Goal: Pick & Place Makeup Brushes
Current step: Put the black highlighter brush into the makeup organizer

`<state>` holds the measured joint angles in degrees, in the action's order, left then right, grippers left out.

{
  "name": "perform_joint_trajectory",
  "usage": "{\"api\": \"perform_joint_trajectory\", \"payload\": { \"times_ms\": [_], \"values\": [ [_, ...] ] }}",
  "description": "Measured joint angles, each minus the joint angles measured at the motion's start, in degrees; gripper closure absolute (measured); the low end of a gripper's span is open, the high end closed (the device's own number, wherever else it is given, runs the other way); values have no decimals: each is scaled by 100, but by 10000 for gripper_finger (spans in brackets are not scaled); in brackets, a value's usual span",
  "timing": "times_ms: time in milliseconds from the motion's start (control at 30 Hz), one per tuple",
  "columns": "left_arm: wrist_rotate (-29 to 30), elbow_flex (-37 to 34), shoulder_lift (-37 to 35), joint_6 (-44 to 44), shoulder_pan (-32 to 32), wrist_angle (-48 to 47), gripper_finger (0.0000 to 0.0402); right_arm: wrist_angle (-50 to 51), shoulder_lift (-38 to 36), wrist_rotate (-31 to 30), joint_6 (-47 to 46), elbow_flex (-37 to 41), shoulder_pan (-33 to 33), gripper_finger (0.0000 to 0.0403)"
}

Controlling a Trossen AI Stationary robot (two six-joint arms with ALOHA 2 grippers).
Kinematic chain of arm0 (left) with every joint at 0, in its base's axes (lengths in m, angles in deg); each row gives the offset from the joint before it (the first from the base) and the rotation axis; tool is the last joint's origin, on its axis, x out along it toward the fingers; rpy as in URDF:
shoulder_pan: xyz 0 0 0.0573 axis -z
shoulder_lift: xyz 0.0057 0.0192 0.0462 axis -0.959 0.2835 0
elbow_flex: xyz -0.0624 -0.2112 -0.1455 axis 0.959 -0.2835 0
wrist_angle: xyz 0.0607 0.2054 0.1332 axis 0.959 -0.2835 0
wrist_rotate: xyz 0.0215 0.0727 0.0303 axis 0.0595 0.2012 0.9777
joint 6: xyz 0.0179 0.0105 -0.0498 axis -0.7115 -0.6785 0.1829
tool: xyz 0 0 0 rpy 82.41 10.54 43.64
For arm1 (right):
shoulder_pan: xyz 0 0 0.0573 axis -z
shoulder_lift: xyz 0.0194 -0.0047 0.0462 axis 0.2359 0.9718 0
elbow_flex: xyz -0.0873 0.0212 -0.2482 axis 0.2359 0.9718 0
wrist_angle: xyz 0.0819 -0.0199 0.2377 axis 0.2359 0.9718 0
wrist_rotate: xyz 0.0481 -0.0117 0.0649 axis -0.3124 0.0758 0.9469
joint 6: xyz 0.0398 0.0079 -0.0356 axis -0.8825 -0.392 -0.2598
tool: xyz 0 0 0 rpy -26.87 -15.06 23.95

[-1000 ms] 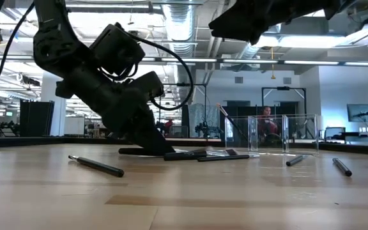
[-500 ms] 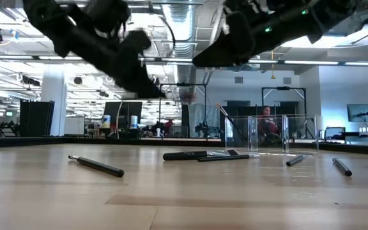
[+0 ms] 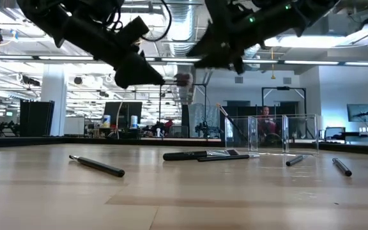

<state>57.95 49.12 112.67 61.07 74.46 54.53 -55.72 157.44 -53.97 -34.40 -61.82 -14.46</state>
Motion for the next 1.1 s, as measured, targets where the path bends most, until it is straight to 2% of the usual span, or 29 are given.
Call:
{"api": "perform_joint_trajectory", "payload": {
  "times_ms": [100,233,433,567,867,1000,1100],
  "values": [
    [28,0,-2,-251,205,227,361,383,3,101,-273,2,109,238],
    [32,0,-2,-538,470,540,361,277,115,783,-370,9,301,239],
    [84,2,-4,-690,651,652,361,-82,159,1182,-237,11,348,239],
    [290,2,-9,-693,651,662,358,-575,187,1704,-185,0,345,239],
    [376,2,-13,-693,707,687,357,-754,192,1754,-171,4,381,239],
    [-141,3,-11,-693,769,729,357,-985,192,1755,-167,4,413,239],
    [-215,4,-11,-693,768,918,357,-1084,202,1793,-171,4,432,239]
  ]
}}
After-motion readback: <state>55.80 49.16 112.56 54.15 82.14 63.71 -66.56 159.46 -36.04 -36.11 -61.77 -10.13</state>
